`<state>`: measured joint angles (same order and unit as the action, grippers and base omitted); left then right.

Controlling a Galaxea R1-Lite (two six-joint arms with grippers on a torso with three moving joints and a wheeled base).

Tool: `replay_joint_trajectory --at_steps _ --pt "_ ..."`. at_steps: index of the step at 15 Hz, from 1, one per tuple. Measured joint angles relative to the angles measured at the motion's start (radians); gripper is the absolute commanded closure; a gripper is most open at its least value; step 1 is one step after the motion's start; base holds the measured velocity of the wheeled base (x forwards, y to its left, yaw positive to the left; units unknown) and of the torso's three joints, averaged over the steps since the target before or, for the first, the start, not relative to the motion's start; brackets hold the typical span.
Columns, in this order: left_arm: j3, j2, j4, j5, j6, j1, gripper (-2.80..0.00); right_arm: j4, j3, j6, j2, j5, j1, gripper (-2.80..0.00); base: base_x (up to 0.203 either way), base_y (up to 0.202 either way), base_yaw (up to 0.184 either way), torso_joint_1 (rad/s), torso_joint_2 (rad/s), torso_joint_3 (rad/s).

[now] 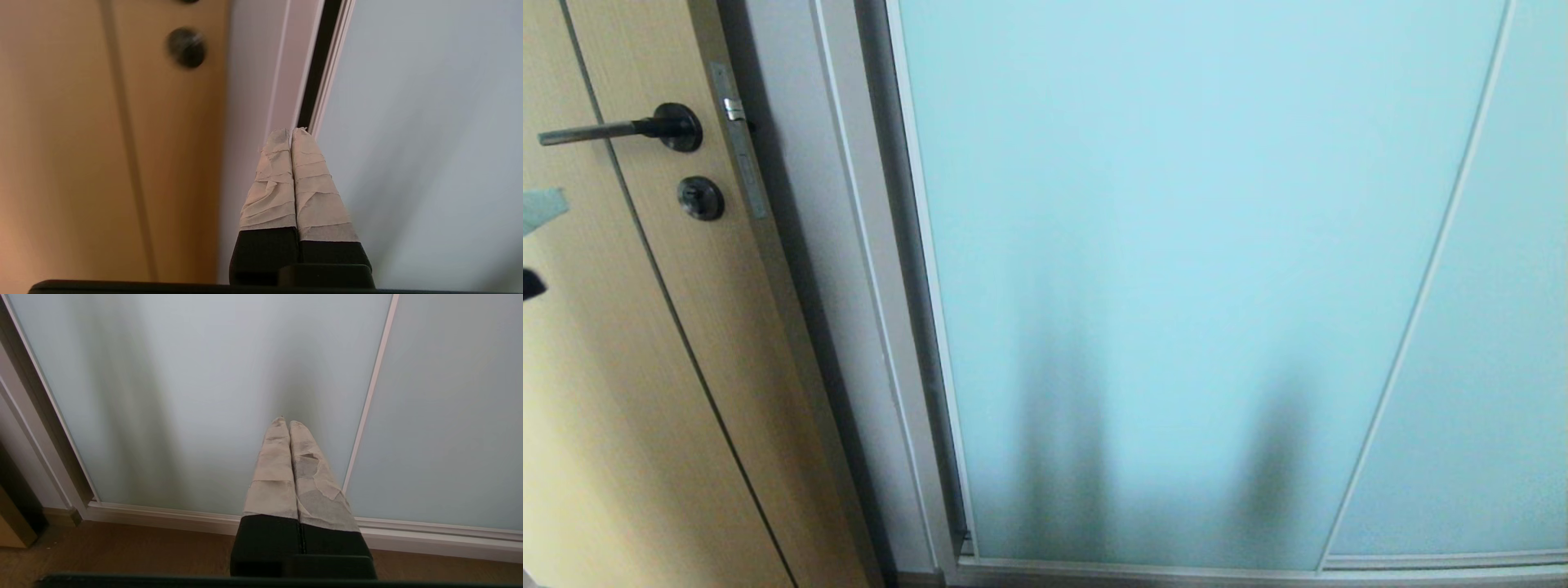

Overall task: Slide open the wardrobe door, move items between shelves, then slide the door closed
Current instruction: Close the door

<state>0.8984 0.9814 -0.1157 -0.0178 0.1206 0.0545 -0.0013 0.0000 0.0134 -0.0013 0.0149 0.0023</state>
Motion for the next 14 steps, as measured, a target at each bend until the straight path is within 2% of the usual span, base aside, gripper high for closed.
replay_joint_trajectory --at_steps 2,5,7,9,10,13,14 --pt "-0.158 -0.184 0.012 -0.031 -0.043 0.018 0.00 0.000 0.000 0.000 0.000 0.000 0.000 0.00 0.000 0.000 0.000 0.000 0.00 0.000" --pt "-0.323 -0.435 0.084 -0.080 -0.090 0.030 0.00 0.000 0.000 0.000 0.000 0.000 0.000 0.00 0.000 0.000 0.000 0.000 0.00 0.000" --pt "-0.388 -0.571 0.169 -0.104 -0.102 0.034 0.00 0.000 0.000 0.000 0.000 0.000 0.000 0.00 0.000 0.000 0.000 0.000 0.00 0.000" --pt "-0.467 -0.645 0.186 -0.180 -0.093 0.034 0.00 0.000 0.000 0.000 0.000 0.000 0.000 0.00 0.000 0.000 0.000 0.000 0.00 0.000" --pt "-0.512 -0.667 0.186 -0.191 -0.091 0.023 0.00 0.000 0.000 0.000 0.000 0.000 0.000 0.00 0.000 0.000 0.000 0.000 0.00 0.000" --pt "-0.575 -0.700 0.188 -0.059 -0.102 -0.017 0.00 0.000 0.000 0.000 0.000 0.000 0.000 0.00 0.000 0.000 0.000 0.000 0.00 0.000" --pt "-0.601 -0.722 0.188 -0.044 -0.114 -0.022 0.00 0.000 0.000 0.000 0.000 0.000 0.000 0.00 0.000 0.000 0.000 0.000 0.00 0.000"
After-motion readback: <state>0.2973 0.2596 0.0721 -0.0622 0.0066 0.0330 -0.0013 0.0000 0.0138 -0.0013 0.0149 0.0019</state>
